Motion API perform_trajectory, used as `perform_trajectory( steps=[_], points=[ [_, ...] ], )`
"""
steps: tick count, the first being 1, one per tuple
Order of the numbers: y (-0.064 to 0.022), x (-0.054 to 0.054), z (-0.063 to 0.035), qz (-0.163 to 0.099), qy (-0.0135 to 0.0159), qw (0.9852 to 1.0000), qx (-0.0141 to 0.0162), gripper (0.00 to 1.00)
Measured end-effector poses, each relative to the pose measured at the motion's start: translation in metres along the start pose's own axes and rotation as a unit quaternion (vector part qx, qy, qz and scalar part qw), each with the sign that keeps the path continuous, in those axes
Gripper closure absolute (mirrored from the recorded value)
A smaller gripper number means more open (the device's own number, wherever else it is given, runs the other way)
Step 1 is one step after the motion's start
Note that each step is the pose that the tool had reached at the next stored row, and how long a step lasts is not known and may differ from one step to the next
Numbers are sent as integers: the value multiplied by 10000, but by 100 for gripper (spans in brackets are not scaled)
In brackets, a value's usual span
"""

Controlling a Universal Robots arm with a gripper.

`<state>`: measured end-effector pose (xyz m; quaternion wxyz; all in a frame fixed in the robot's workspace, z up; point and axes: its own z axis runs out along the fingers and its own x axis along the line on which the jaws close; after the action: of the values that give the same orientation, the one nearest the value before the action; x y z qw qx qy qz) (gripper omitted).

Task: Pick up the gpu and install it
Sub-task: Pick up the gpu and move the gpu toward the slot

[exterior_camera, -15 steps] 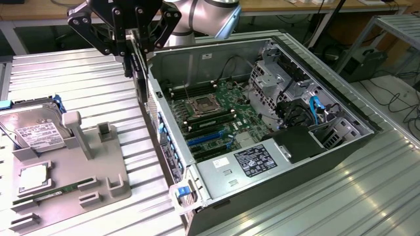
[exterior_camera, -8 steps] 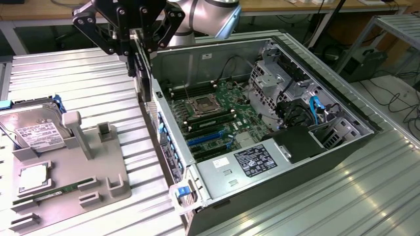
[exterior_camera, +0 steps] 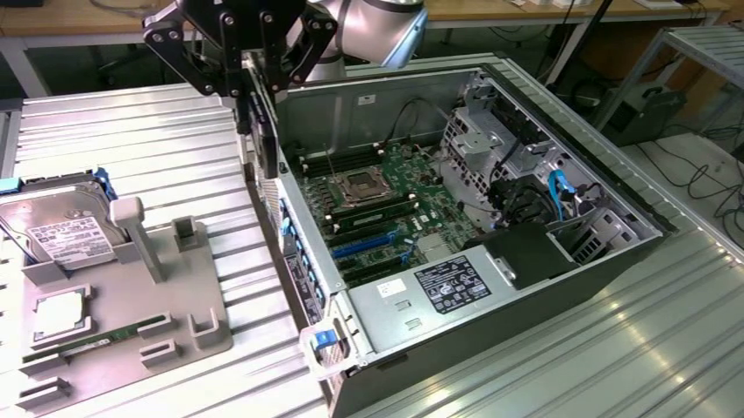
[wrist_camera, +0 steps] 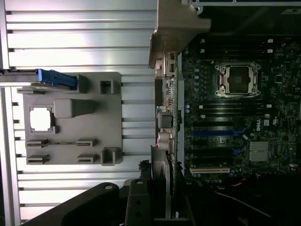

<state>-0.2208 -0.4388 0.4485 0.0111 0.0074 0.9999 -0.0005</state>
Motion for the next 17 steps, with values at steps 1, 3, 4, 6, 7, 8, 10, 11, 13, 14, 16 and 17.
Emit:
perform_trajectory(
  steps=[1, 3, 4, 6, 7, 8, 10, 11, 13, 14, 16, 17],
  points=[
    [0, -10, 0, 0, 0, 10000, 0, 72],
    [1, -30, 1, 0, 0, 10000, 0, 72],
    [1, -39, 1, 0, 0, 10000, 0, 72],
    [1, -59, 1, 0, 0, 10000, 0, 72],
    [1, -69, 2, 0, 0, 10000, 0, 72],
    [1, -81, 2, 0, 0, 10000, 0, 72],
    [2, -101, 3, 0, 0, 10000, 0, 72],
    [2, -112, 3, 0, 0, 10000, 1, 72],
    [2, -136, 3, 0, 0, 10000, 1, 72],
    [2, -146, 3, 0, 0, 10000, 1, 72],
    [3, -165, 4, 0, 0, 10000, 2, 72],
    [3, -175, 4, 0, 0, 10000, 2, 72]
  ],
)
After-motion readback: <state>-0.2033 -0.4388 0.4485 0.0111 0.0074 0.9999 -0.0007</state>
